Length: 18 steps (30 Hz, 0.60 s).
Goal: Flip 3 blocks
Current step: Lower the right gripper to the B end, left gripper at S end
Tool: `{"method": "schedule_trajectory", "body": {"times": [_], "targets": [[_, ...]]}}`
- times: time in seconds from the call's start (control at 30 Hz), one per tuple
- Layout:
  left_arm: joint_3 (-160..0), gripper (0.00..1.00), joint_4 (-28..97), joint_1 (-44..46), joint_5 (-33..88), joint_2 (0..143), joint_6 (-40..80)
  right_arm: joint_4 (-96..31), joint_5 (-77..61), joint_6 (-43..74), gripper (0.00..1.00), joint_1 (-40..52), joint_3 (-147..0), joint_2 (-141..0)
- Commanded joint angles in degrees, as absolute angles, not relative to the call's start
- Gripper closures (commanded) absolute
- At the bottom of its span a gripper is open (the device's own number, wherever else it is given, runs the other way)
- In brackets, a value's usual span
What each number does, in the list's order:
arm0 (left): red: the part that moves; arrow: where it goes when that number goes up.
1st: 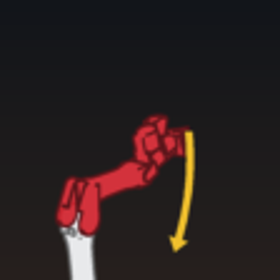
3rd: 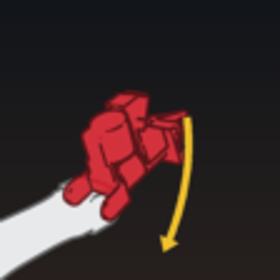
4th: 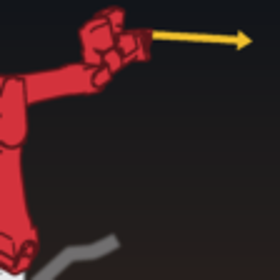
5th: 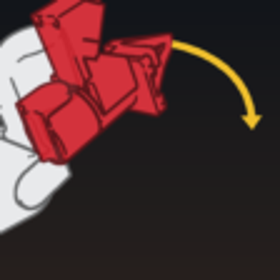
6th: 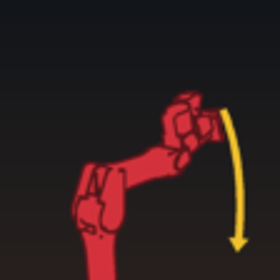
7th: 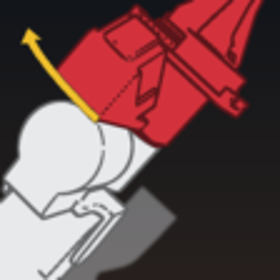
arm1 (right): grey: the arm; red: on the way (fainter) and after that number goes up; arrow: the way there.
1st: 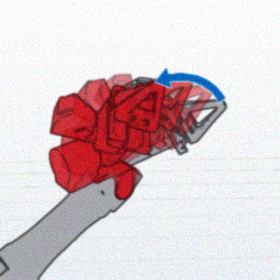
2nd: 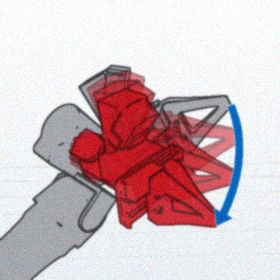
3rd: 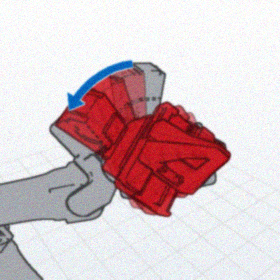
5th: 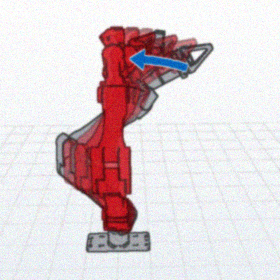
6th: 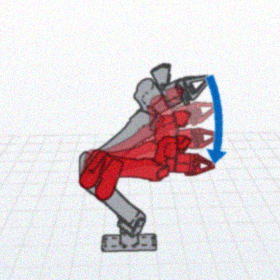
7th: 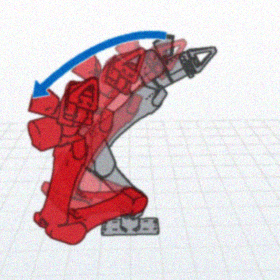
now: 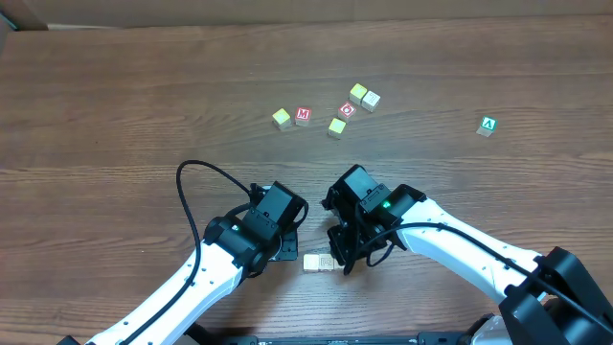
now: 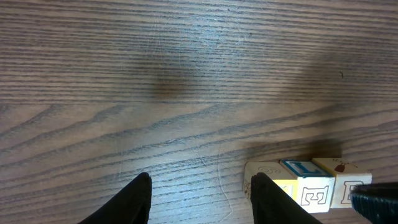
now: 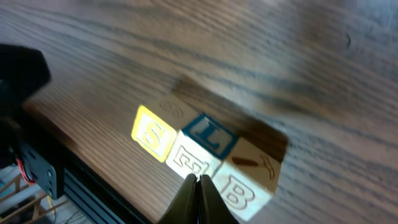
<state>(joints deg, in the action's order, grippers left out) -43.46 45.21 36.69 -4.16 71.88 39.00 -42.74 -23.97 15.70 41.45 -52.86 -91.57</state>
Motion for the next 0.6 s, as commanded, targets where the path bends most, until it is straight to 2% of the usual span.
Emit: {"method": "schedule_trajectory", "body": {"times": [0.0,0.57], "targets": [[-43.09,0.55,45.19,36.34,-4.6,71.57,39.88,-41.1,-23.35,16.05,0.96,41.63,-52.38,-91.44],[-43.09,0.55,45.23,36.34,-4.4,71.57,39.88,-35.0,-21.08,16.34,0.96,41.63,-46.13,-91.44]]}}
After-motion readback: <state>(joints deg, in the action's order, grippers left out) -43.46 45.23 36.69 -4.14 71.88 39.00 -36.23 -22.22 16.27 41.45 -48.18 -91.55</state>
